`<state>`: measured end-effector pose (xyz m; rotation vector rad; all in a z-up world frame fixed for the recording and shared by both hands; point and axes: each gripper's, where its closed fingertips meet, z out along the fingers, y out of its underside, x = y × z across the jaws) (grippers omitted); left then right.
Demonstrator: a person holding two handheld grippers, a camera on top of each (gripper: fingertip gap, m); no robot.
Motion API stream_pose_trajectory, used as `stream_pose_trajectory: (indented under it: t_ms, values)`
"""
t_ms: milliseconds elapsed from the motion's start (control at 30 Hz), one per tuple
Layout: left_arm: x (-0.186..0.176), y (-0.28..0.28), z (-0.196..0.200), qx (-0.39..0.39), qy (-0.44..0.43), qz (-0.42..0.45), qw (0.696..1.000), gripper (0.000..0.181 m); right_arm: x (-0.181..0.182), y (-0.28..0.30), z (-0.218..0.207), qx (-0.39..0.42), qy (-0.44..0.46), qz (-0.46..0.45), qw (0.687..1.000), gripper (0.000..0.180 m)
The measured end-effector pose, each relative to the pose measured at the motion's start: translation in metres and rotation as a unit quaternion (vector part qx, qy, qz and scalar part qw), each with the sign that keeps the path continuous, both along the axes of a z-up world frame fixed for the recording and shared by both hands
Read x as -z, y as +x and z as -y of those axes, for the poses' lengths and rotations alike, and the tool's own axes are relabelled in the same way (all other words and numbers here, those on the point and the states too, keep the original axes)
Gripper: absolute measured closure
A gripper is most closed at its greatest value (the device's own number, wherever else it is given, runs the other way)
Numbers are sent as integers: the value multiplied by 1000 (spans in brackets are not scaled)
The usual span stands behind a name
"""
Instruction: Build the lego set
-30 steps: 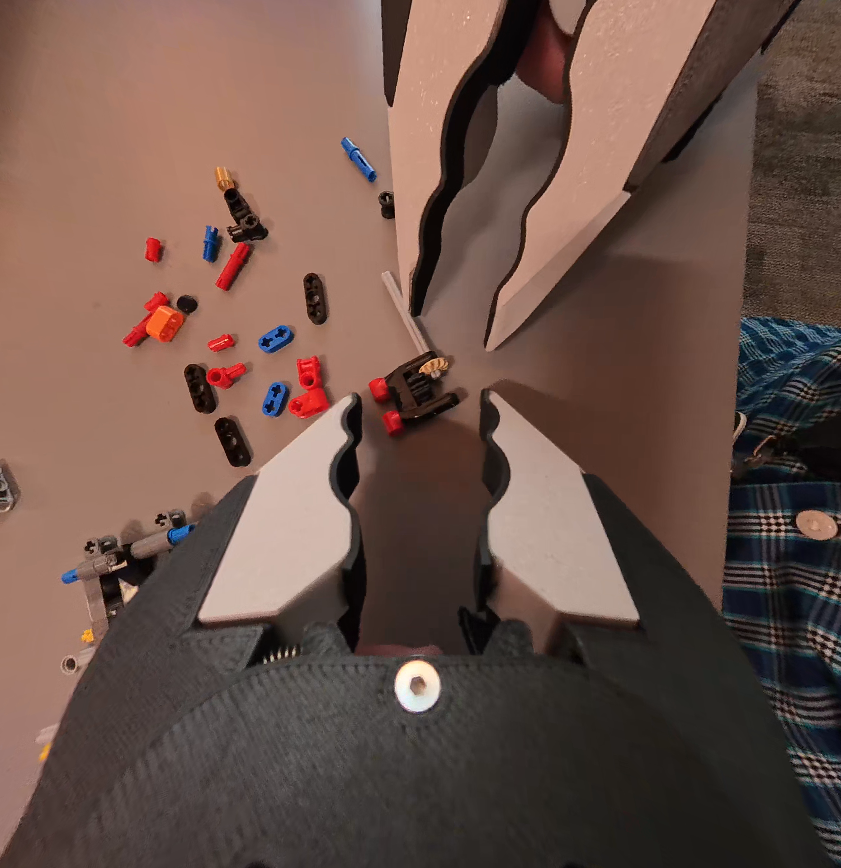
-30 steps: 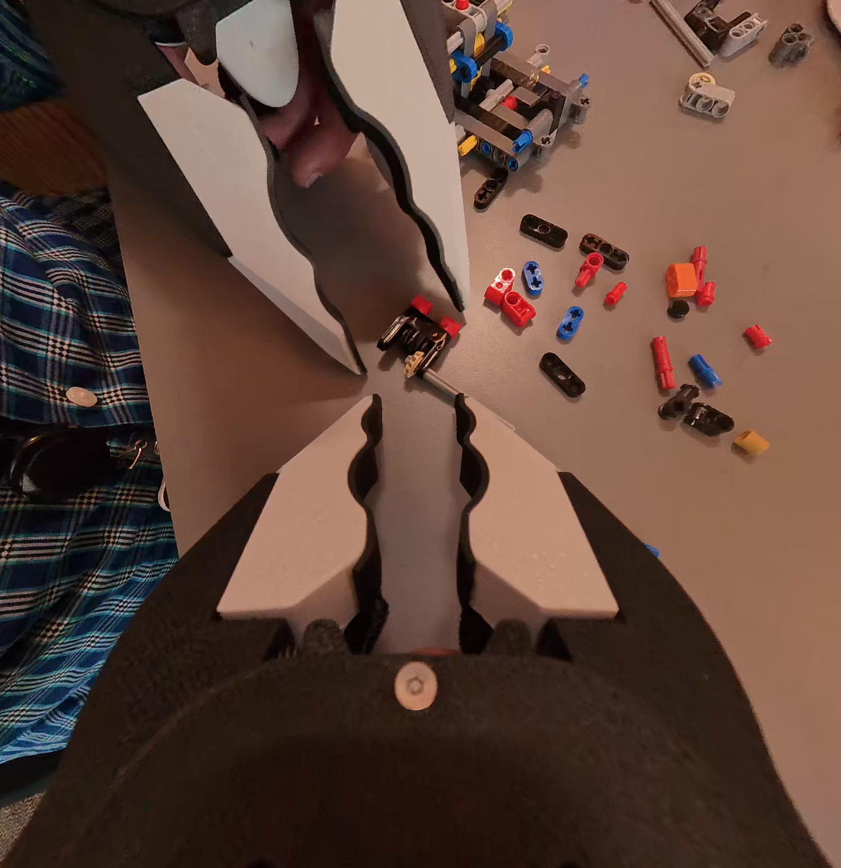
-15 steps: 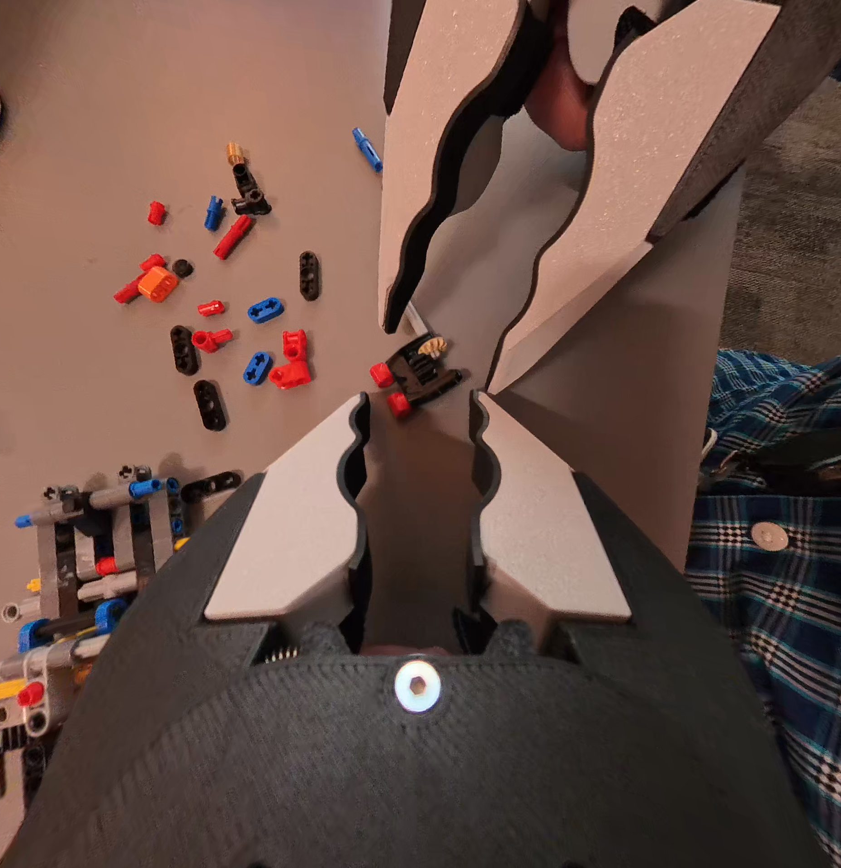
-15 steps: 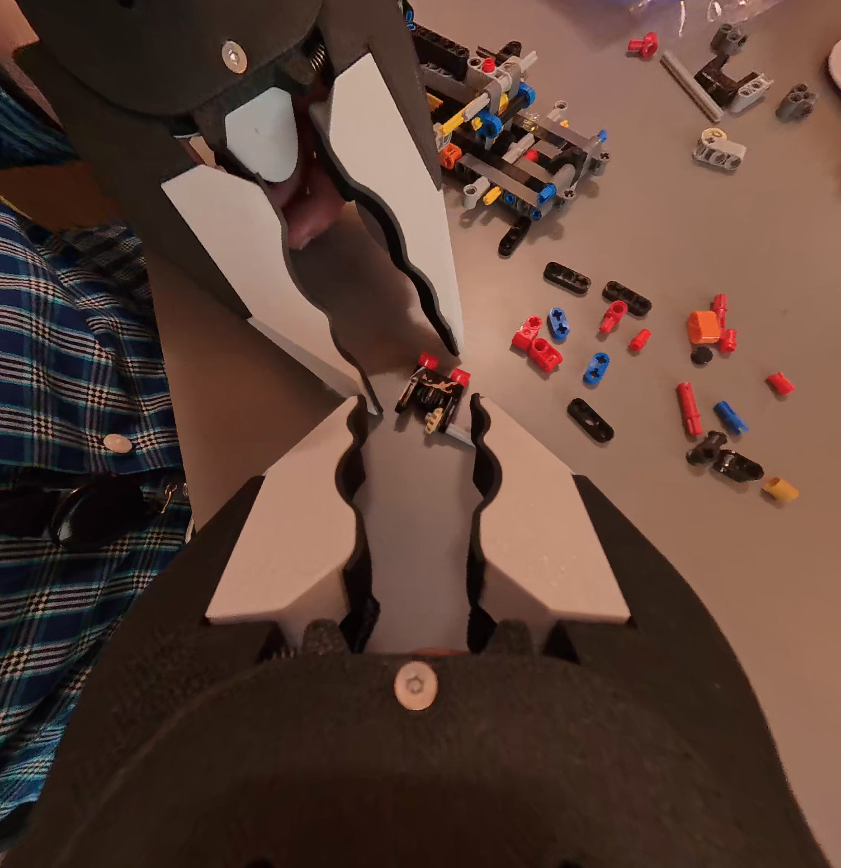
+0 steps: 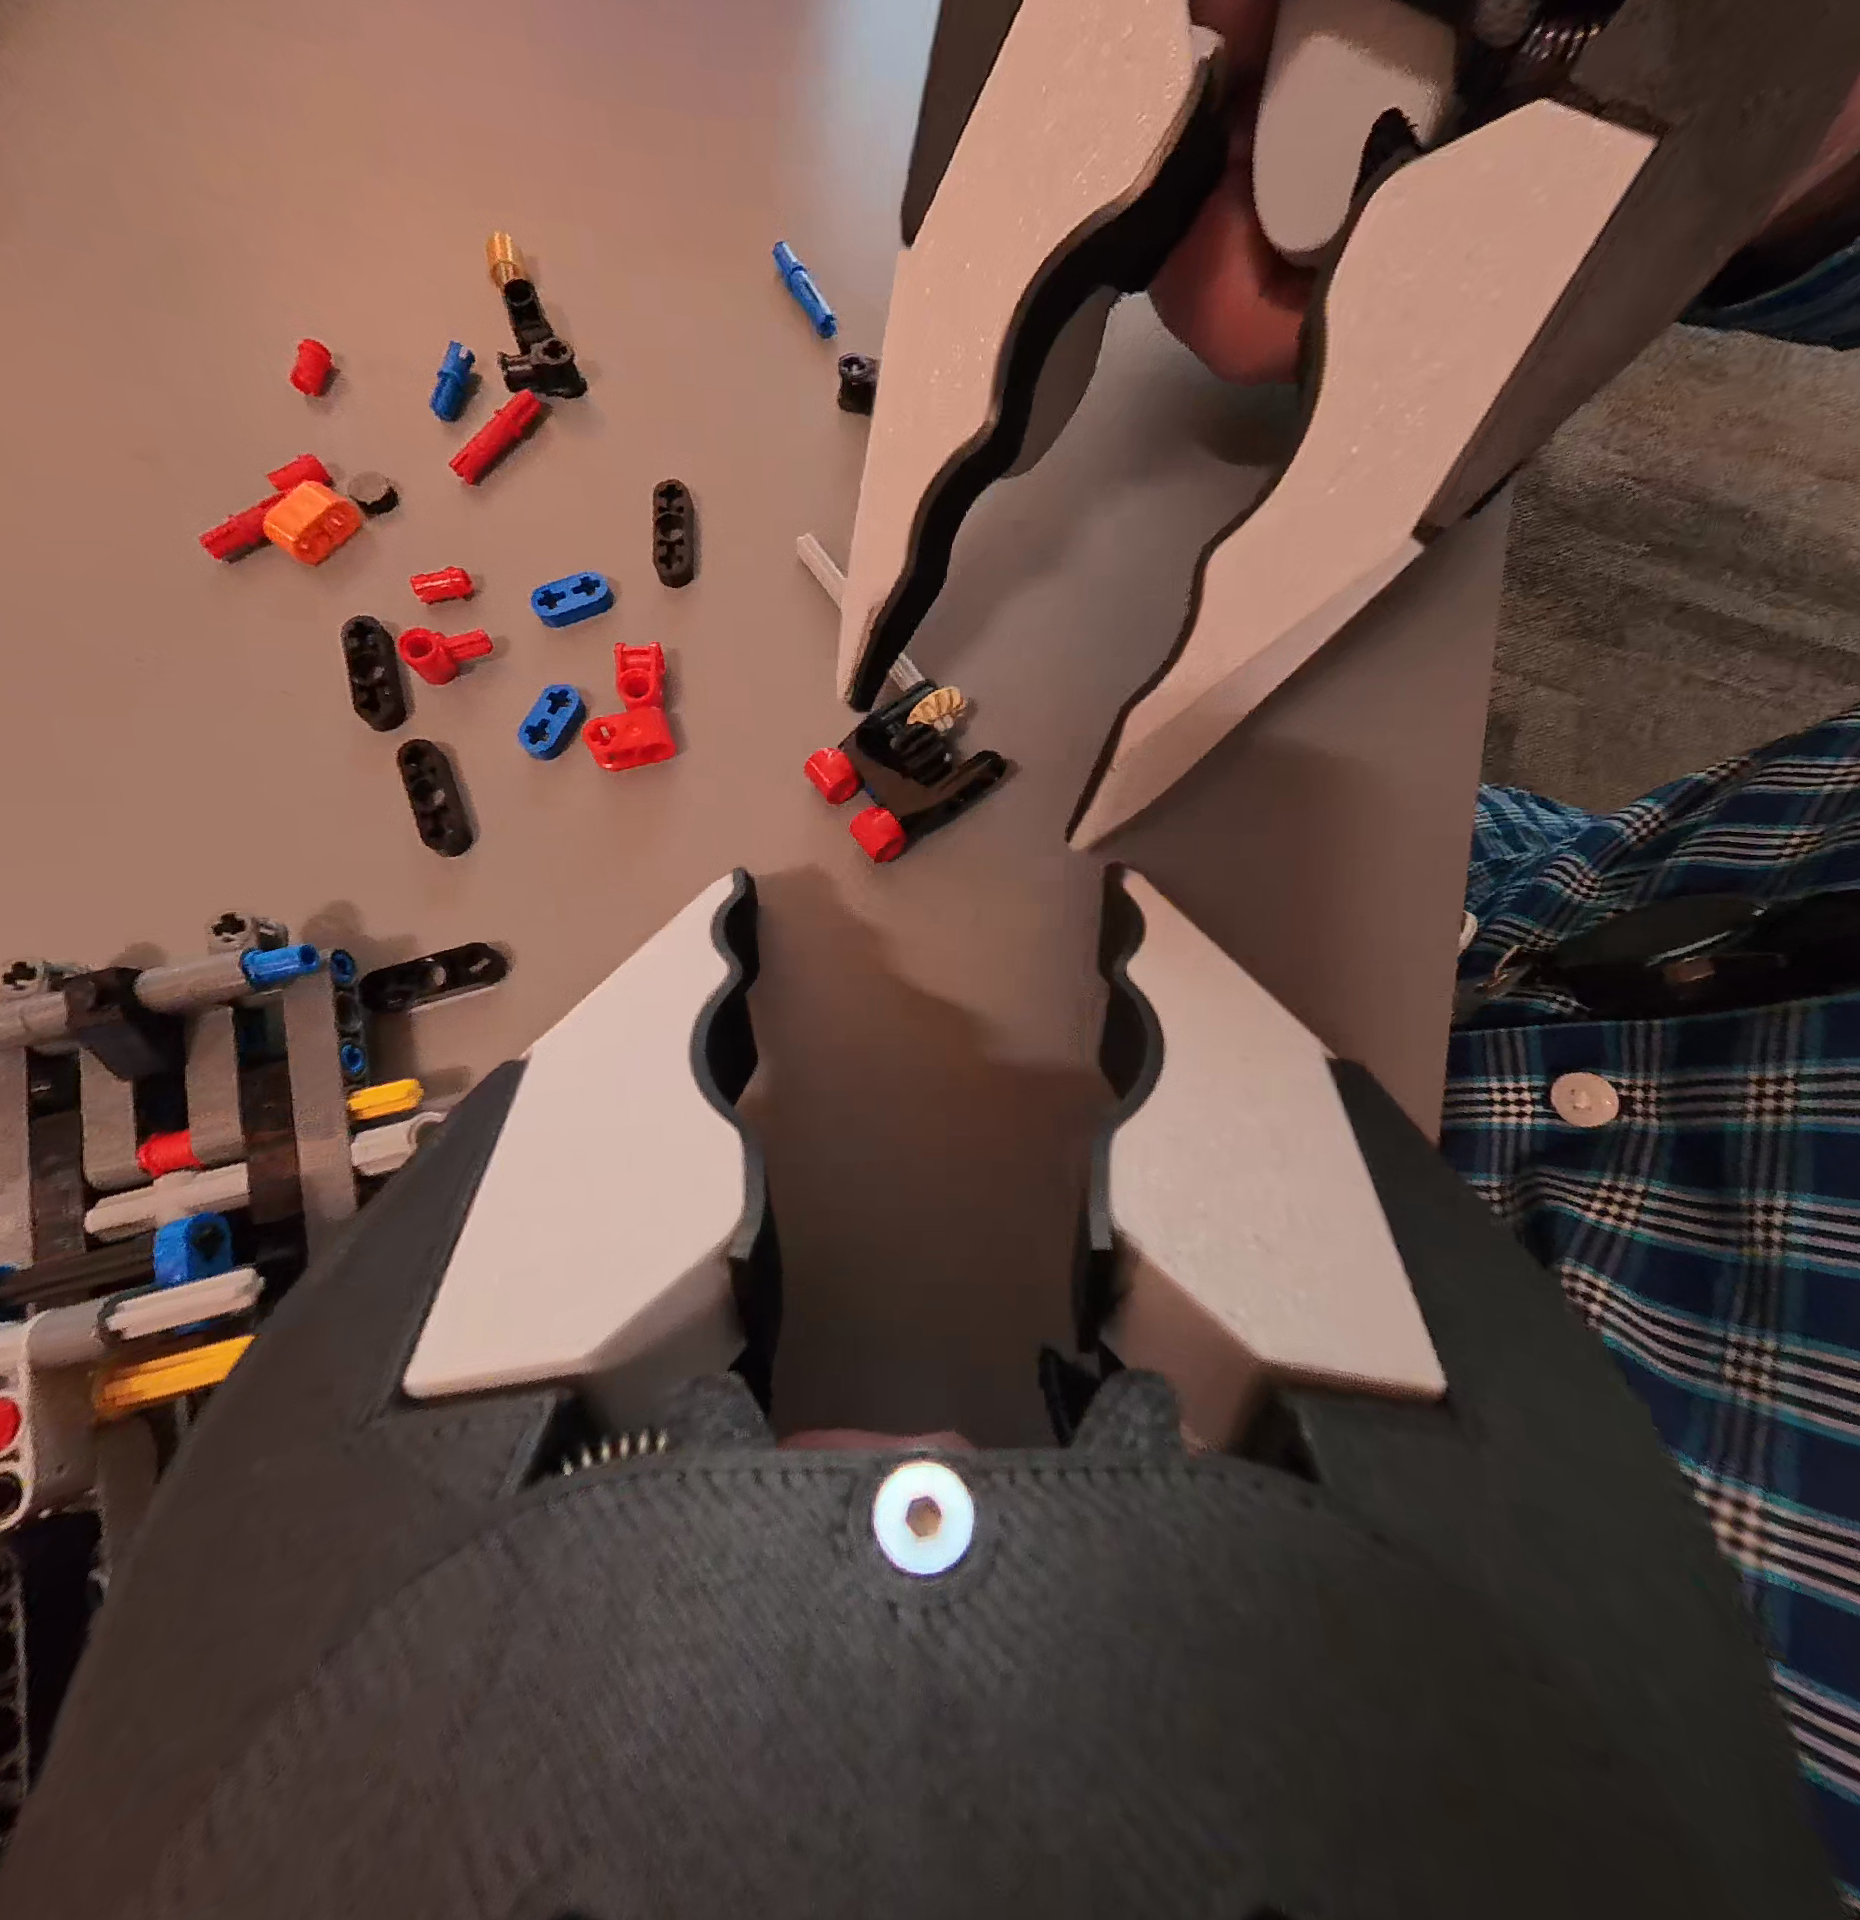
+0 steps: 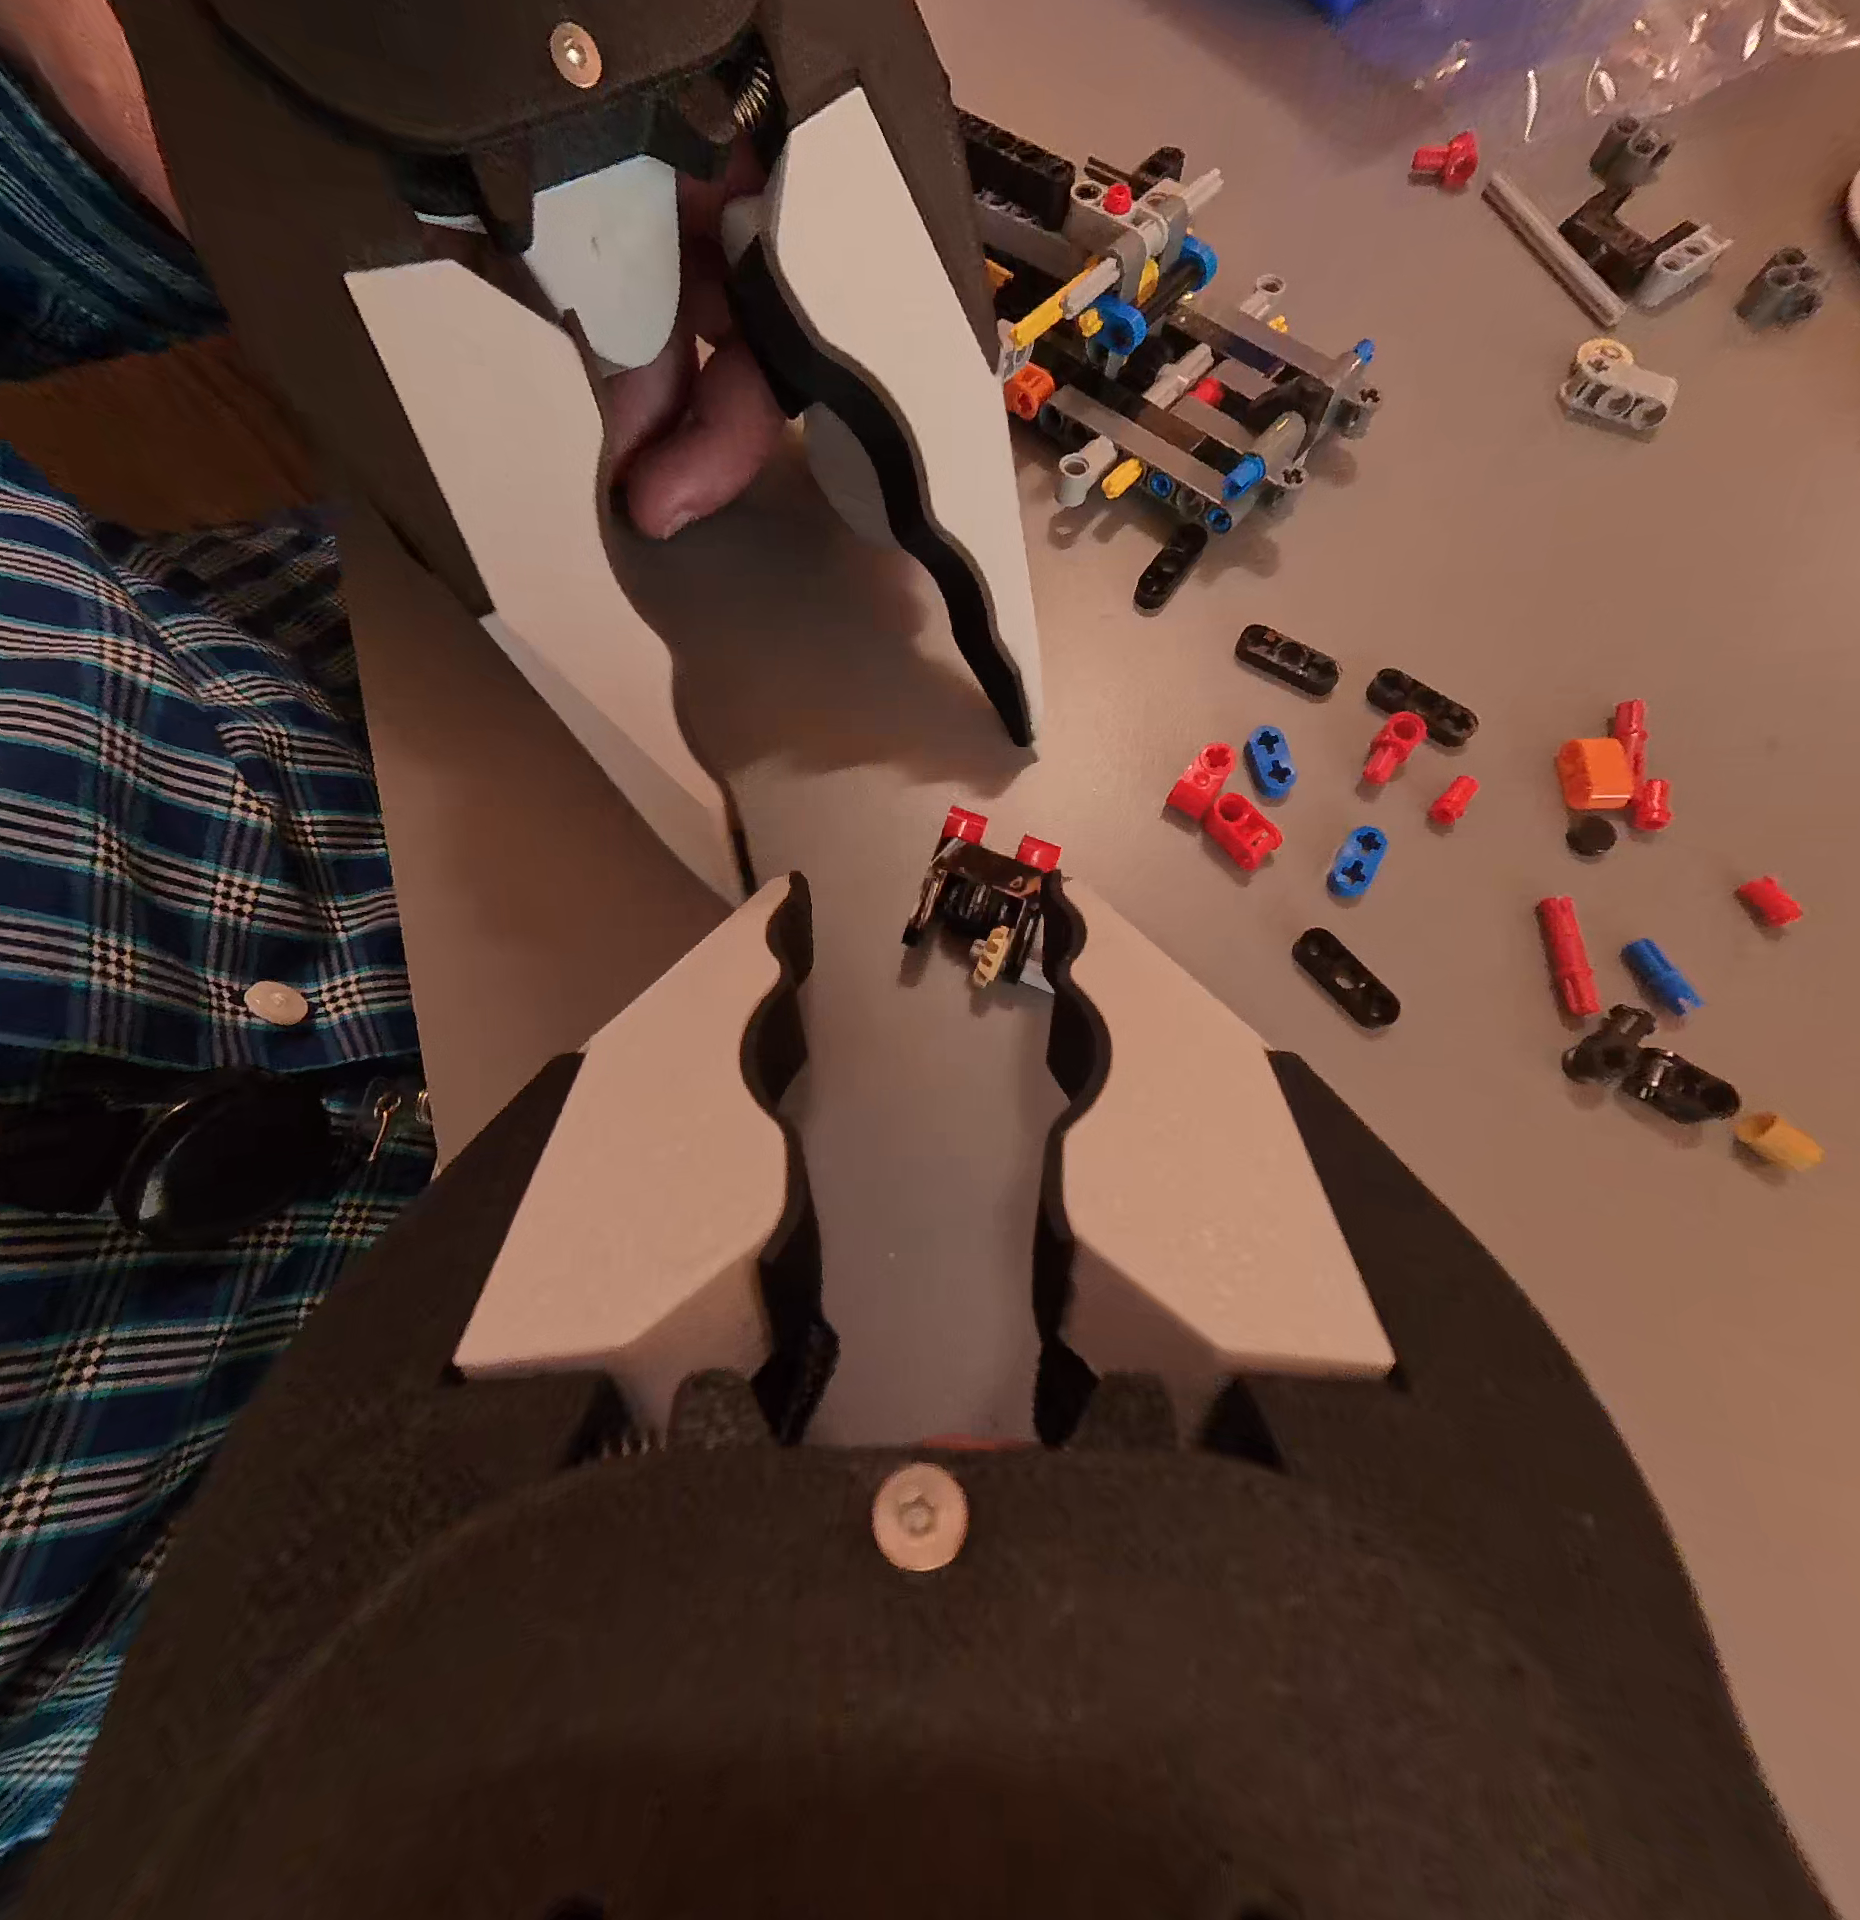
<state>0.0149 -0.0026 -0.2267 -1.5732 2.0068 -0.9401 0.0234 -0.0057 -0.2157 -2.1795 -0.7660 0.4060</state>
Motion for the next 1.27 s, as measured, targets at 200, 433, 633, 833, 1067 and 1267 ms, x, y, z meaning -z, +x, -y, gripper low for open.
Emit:
stream_pose_trajectory:
  t_ms: [200, 433, 633, 833, 1067, 1267]
  values:
    - [0, -4, 8, 23, 11, 7, 1000, 112, 7, 4, -1, 8, -10, 14, 1000, 139]
    - [-2, -5, 9, 26, 13, 12, 999, 114, 14, 4, -2, 8, -11, 39, 999, 155]
    - [-7, -3, 2, 9, 7, 25, 1000, 114, 13, 8, -1, 5, -6, 40, 999, 155]
    - [-8, -5, -1, -1, 11, 35, 999, 115, 7, 10, 5, -10, 9, 14, 1000, 155]
    - [-10, -1, 1, 9, 18, 37, 999, 120, -4, 11, 8, -23, 34, 14, 999, 155]
    - [-33, 8, 6, -21, -90, 76, 993, 136, -23, 11, 11, -39, 91, 40, 994, 155]
